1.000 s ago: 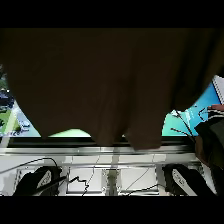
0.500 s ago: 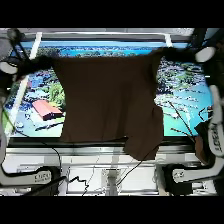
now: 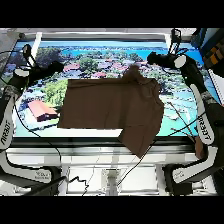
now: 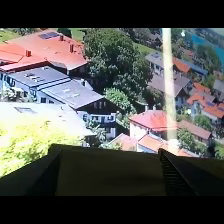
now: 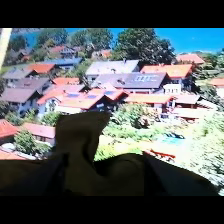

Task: Fold the clothes and pants, and hang the long-sleeved shirts on hangers.

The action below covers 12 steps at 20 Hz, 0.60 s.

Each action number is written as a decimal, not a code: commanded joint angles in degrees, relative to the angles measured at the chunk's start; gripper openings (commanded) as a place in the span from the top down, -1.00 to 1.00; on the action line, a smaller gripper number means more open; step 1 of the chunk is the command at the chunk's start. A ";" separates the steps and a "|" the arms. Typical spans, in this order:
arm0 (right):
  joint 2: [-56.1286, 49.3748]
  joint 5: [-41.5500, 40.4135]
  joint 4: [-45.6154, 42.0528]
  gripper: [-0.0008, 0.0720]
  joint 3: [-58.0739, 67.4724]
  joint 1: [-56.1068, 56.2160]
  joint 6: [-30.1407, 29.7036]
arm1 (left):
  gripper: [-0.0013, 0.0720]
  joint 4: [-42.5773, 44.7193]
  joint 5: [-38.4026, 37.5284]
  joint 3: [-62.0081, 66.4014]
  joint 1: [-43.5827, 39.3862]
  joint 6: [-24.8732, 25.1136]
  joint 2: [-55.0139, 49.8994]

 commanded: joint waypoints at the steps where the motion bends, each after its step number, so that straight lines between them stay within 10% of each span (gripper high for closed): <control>1: 3.52 12.22 -6.56 0.24 0.00 -4.85 0.04 | -0.91 0.09 -4.87 0.02 3.32 0.85 3.04; 6: 11.21 35.04 -9.64 0.69 -0.74 -19.71 -5.27 | 0.94 6.91 -25.35 -0.02 17.92 1.77 12.94; 12: 22.27 45.94 4.37 0.71 -25.51 -31.56 -12.24 | 0.93 12.94 -32.89 -11.26 30.91 3.54 23.65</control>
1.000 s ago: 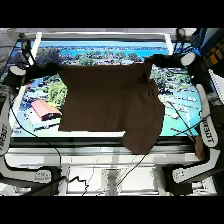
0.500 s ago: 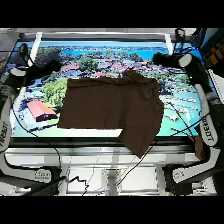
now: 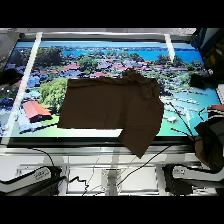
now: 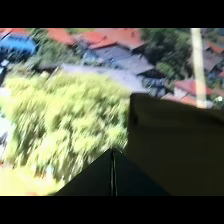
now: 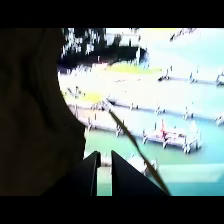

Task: Fold the clothes and pants, and hang the long-sleeved shirts on hangers.

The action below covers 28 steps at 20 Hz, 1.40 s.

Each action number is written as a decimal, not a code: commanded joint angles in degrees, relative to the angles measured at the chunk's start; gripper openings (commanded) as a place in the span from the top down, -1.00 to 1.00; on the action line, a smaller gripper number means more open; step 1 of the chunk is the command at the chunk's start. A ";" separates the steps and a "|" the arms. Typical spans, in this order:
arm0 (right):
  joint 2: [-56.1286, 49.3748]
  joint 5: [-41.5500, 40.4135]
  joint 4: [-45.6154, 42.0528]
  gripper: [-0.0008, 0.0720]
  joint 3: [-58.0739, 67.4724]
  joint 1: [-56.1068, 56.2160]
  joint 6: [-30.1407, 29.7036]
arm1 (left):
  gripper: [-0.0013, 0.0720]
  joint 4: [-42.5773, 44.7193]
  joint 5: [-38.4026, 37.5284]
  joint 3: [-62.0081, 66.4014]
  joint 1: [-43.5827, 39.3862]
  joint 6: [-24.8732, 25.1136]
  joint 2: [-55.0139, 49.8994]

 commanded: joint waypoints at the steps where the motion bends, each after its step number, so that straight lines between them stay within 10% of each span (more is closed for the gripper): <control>1: 8.22 5.49 9.90 0.71 -18.45 -5.03 -5.86 | 0.93 2.80 -5.86 -7.87 6.03 0.61 4.94; 5: 19.17 -1.09 15.89 0.70 -42.53 -4.85 -9.86 | 0.93 2.82 -7.54 -13.18 5.57 0.66 5.33; 8: 22.23 -9.97 19.21 -0.03 -53.90 -4.85 -9.64 | 0.93 1.46 -8.46 -13.33 5.57 0.59 5.38; 19: 10.40 -20.76 31.36 -0.06 -59.06 -4.85 -13.35 | 0.93 0.68 -9.97 -13.33 5.57 -0.74 5.20; 20: 9.35 -20.20 33.42 -0.06 -59.06 -4.85 -16.57 | 0.75 0.72 -11.04 -13.33 5.57 -0.70 5.18; 22: 8.96 -19.67 38.95 -0.06 -59.06 -4.85 -22.58 | -0.57 1.60 -12.48 -13.38 5.57 -0.74 5.18; 28: 8.98 -19.91 41.35 0.10 -59.06 -4.96 -27.85 | -0.66 1.60 -13.09 -18.43 5.57 -0.68 2.12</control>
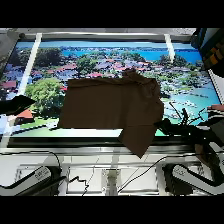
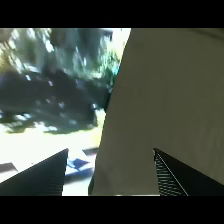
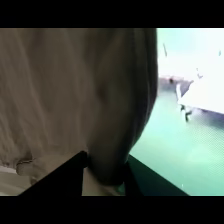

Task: Fold the clothes and pants, and hang the long-sleeved shirts on hangers.

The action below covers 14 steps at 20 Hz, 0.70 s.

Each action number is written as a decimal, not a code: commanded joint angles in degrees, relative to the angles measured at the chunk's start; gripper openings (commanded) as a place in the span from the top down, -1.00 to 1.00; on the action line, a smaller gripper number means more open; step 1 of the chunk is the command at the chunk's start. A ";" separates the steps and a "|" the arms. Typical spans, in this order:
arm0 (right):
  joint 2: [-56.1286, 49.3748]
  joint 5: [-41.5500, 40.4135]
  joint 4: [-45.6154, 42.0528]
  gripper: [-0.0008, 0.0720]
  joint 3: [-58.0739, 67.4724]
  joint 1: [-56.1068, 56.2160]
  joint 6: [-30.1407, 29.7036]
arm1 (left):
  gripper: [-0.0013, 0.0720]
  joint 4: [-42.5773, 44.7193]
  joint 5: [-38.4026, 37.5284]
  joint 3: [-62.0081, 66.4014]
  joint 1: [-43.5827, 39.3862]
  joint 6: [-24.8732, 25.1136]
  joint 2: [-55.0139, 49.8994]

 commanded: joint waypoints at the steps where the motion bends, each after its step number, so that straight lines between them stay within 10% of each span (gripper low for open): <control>1: -0.24 -0.55 1.81 -0.20 0.00 -0.04 -3.08 | -0.66 0.15 -0.72 -3.58 0.07 0.07 -2.32; 3: -0.24 -0.48 1.09 -0.68 0.35 -0.04 -3.06 | -0.66 0.15 -0.98 -6.03 0.04 2.12 -4.13; 14: -0.24 -1.29 -1.44 -0.66 6.69 -0.04 0.00 | -0.65 0.17 11.26 -21.05 -10.03 11.78 -6.08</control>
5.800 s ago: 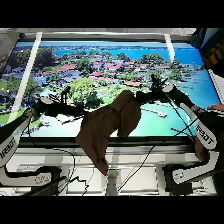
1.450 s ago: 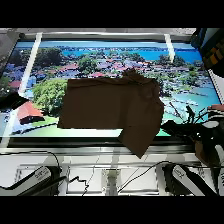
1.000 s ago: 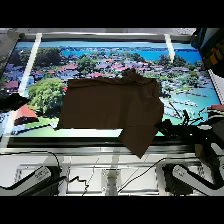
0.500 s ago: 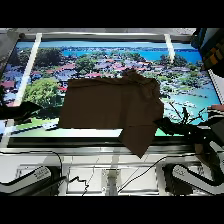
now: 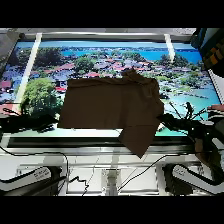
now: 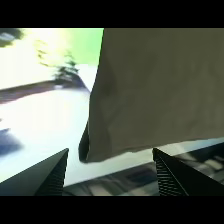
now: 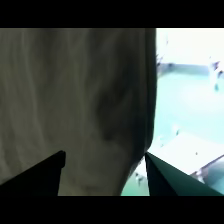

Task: Fold the clothes and pants, and hang the long-sleeved shirts on hangers.

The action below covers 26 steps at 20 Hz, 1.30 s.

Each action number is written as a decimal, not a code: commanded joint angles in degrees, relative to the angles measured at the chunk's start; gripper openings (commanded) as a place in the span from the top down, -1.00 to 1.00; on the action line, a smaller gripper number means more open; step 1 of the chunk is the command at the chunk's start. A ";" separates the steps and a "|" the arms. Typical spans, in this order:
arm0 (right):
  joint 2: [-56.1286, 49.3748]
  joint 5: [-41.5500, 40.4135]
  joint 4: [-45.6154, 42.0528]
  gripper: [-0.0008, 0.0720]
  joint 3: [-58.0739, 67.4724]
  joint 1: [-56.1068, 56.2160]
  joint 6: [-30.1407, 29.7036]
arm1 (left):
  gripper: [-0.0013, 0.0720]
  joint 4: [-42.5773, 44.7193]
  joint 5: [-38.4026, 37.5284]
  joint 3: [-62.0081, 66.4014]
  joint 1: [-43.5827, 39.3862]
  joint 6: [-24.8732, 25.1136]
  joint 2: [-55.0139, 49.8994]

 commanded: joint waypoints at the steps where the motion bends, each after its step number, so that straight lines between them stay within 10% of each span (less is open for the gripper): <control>1: 0.04 0.46 0.39 -0.66 0.72 -0.02 0.61 | -0.65 0.07 8.76 -4.24 -4.48 2.25 -0.20; 8: 0.02 0.61 0.24 -0.18 0.72 0.07 0.68 | -0.21 0.00 11.10 -4.48 -14.60 2.19 -3.74; 10: 0.02 0.63 0.02 -0.19 0.72 0.79 2.08 | 0.82 0.00 10.82 -4.24 -16.65 2.19 -3.80; 11: 0.02 1.11 -0.11 -0.19 0.72 1.75 2.89 | 0.93 -0.31 9.92 -3.76 -16.98 2.19 -3.69; 18: 0.02 3.06 -12.63 -0.17 0.72 9.73 7.65 | 0.93 -2.19 8.26 2.78 -17.09 2.16 2.99; 22: 0.09 3.34 -9.62 0.88 0.74 9.51 7.58 | 0.93 -2.67 8.20 3.45 -17.09 2.14 6.80; 26: 3.34 9.01 -9.25 0.93 2.45 9.51 7.56 | 0.93 -8.07 8.22 4.04 -17.07 2.16 10.91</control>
